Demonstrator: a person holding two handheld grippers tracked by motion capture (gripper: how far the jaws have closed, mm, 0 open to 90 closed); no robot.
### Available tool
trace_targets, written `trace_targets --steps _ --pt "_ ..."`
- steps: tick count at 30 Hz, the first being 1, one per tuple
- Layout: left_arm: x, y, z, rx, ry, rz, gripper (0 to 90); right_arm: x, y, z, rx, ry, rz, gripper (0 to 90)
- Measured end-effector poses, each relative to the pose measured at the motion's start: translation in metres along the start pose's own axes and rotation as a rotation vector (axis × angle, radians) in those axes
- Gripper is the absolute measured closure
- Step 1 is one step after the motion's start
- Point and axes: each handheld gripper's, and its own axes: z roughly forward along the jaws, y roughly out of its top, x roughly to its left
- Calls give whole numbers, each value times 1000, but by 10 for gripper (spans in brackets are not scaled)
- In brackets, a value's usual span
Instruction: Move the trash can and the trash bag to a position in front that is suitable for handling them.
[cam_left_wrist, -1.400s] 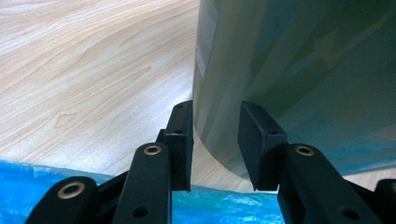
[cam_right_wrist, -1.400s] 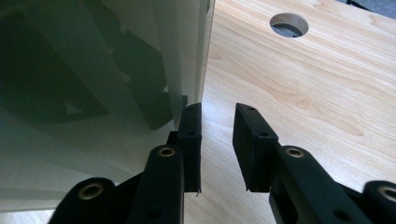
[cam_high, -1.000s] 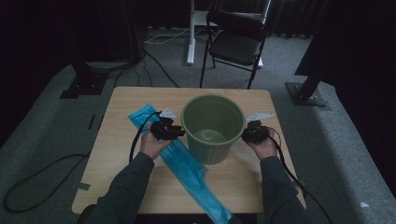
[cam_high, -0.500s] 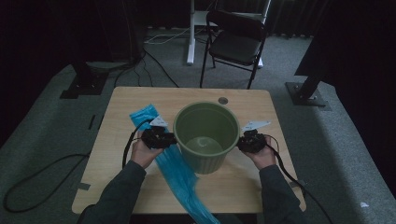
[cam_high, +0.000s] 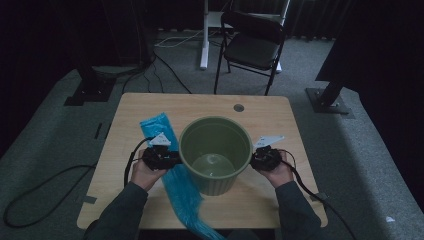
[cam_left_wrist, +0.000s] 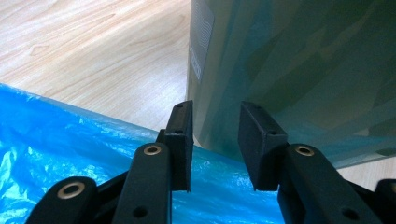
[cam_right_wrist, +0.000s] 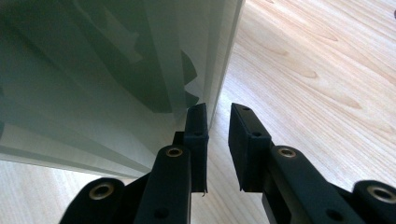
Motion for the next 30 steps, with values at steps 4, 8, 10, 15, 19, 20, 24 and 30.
trace_targets --steps 4,8,10,15,19,20,24,30 --pt "6 -6 -2 9 20 -7 578 0 -2 0 -14 -4 3 684" --pt "19 -18 -6 14 55 -31 560 -2 -4 0 -25 -6 11 624" --pt "27 -26 -9 13 76 -45 553 -3 -4 0 -31 -8 17 613" --pt "40 -39 -8 50 112 -68 553 -4 -4 -1 -41 -11 16 603" --pt "50 -45 -3 79 137 -85 553 -4 -4 0 -48 -12 21 596" --pt "52 -47 1 104 147 -86 553 -5 -4 0 -49 -11 21 591" --pt "52 -49 7 155 158 -73 554 -6 -5 0 -51 -10 21 589" --pt "49 -53 21 238 188 -5 622 -7 -5 -1 -64 -5 28 588"
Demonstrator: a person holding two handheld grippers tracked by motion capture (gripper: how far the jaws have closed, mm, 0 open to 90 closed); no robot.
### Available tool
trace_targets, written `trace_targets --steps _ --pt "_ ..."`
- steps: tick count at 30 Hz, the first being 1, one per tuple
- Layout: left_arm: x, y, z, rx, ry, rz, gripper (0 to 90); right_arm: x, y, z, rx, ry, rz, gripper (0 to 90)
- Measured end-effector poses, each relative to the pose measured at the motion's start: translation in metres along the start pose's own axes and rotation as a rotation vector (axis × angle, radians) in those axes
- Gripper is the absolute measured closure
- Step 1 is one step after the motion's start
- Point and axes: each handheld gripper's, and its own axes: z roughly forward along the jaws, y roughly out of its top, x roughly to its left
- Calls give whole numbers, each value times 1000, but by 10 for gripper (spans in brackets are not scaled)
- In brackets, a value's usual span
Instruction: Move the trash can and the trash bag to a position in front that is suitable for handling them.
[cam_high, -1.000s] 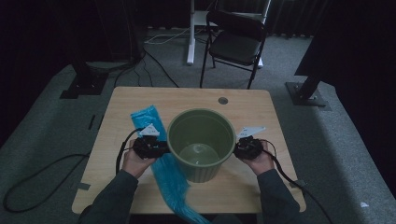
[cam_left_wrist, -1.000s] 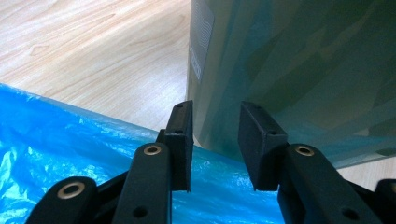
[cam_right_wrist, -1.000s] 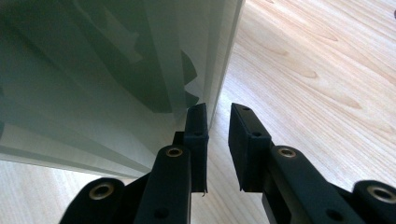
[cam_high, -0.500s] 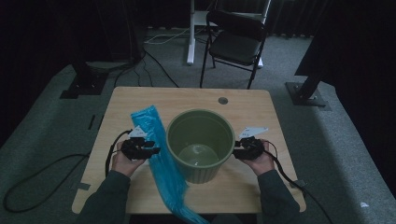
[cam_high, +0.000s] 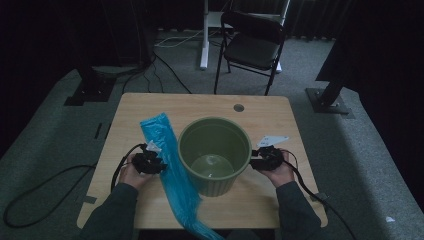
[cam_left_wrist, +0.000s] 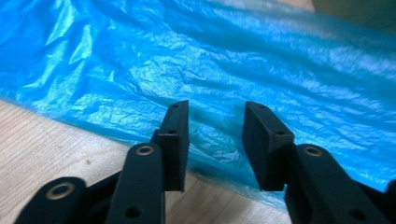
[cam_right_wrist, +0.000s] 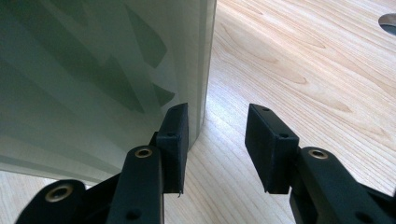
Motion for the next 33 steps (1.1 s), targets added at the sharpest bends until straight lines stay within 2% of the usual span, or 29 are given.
trace_targets --steps 4,9,12,13,17,18,20,21,22,23,24,25,27,28,29,30,31,32,33 --pt "2 1 1 -6 10 11 675 0 0 0 -4 3 7 589" --pt "10 3 3 -18 31 -7 727 0 0 1 -1 4 3 589" --pt "17 8 7 -26 77 -26 728 0 1 4 9 2 0 589" --pt "17 8 7 -26 77 -26 726 0 1 4 9 2 0 589" --pt "27 15 12 -28 128 -52 715 0 0 4 10 3 0 589" --pt "30 18 14 -27 160 -63 715 0 0 4 12 3 0 589" --pt "30 18 13 -34 168 -68 719 0 0 4 12 3 -3 588" --pt "30 17 10 -42 157 -74 718 0 0 3 12 1 -3 589" --pt "27 16 2 -74 134 -85 694 0 -1 3 8 3 0 588" --pt "27 16 2 -74 134 -85 680 0 -1 3 8 3 0 588" --pt "22 15 -6 -112 104 -114 668 -1 -1 3 8 4 3 587" --pt "22 15 -6 -112 104 -114 658 -1 -1 3 8 4 3 587" --pt "16 11 -14 -143 65 -133 654 -1 -1 3 7 4 3 586" --pt "10 7 -17 -141 44 -117 637 1 -1 2 5 4 0 586" --pt "10 7 -17 -141 44 -117 635 1 0 2 4 5 -2 585" --pt "4 3 -16 -124 15 -89 628 1 0 2 2 5 -3 585" --pt "4 3 -16 -124 15 -89 620 1 0 2 2 5 -3 585" --pt "4 1 -15 -111 9 -63 619 1 0 2 4 2 -3 585" --pt "4 0 -13 -101 6 -62 619 1 0 2 4 2 -3 585"
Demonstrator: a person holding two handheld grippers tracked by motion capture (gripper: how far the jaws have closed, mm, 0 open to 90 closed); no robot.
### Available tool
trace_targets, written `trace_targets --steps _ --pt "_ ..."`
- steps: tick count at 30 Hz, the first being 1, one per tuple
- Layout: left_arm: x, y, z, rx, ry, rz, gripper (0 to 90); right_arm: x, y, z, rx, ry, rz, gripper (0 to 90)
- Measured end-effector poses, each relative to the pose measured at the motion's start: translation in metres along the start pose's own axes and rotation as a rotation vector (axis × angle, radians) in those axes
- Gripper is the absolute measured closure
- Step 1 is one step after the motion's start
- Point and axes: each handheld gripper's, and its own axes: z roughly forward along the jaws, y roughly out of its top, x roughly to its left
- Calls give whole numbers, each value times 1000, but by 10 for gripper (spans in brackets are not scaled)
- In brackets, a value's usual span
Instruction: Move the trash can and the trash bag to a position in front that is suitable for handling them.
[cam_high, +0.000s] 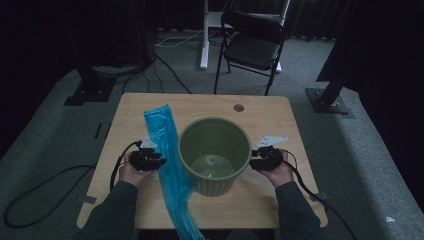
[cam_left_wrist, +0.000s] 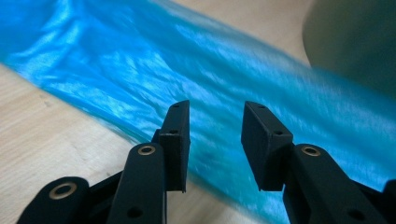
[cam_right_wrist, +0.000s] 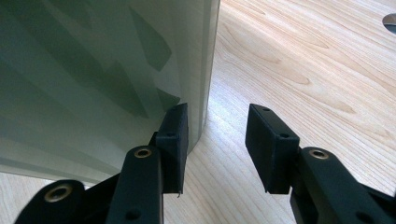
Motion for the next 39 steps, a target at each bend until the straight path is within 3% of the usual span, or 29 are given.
trace_targets --steps 2,9,12,15,20,21,28,29,39 --pt "2 -2 3 8 -15 -8 621 0 0 1 2 1 2 585" --pt "1 0 15 70 16 50 630 -2 0 2 -1 9 5 584" --pt "2 -1 16 68 18 58 641 -2 0 1 -1 9 8 583" --pt "6 -1 16 69 47 66 644 -2 0 0 -5 11 7 580" --pt "20 -3 13 63 102 41 644 -2 -1 2 -2 13 9 581" --pt "27 -4 12 60 123 19 643 -3 -1 2 -1 12 10 581" --pt "45 -6 12 41 157 -54 625 -3 -1 4 4 12 12 581" --pt "46 -6 11 33 159 -71 620 -3 -1 4 4 12 12 581" --pt "45 -3 4 -29 168 -93 560 -2 -3 6 18 12 8 575"
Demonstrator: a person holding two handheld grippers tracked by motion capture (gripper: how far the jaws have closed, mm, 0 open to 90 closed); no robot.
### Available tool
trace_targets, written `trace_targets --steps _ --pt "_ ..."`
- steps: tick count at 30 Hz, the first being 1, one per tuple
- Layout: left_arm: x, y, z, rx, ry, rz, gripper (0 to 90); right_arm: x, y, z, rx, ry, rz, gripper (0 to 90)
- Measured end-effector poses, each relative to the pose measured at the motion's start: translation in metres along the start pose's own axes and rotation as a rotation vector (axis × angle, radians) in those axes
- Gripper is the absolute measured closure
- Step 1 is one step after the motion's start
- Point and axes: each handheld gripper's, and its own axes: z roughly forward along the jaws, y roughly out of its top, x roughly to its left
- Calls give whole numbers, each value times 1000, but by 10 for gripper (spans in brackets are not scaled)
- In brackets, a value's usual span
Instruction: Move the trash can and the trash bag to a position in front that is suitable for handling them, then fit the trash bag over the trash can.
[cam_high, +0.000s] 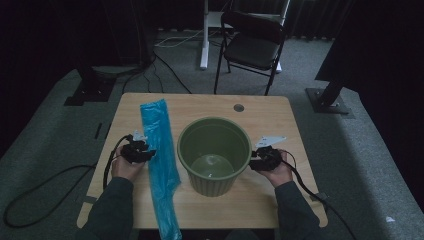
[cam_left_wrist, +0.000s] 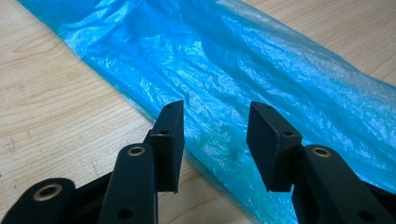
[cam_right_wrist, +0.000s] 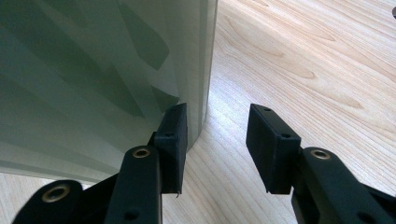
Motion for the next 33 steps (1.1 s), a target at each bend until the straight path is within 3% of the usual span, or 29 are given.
trace_targets --steps 10,16,26,29,33 --pt "7 1 -4 -35 9 -63 536 -1 -1 1 4 2 -6 567" --pt "10 2 -3 -38 5 -93 519 1 -1 0 8 -3 -13 561" --pt "21 0 -1 -36 36 -169 483 1 -2 2 13 -7 -12 553" --pt "24 1 0 -43 16 -203 474 1 -2 2 12 -7 -13 552" --pt "26 1 2 -41 10 -209 468 0 -2 2 12 -4 -9 550"
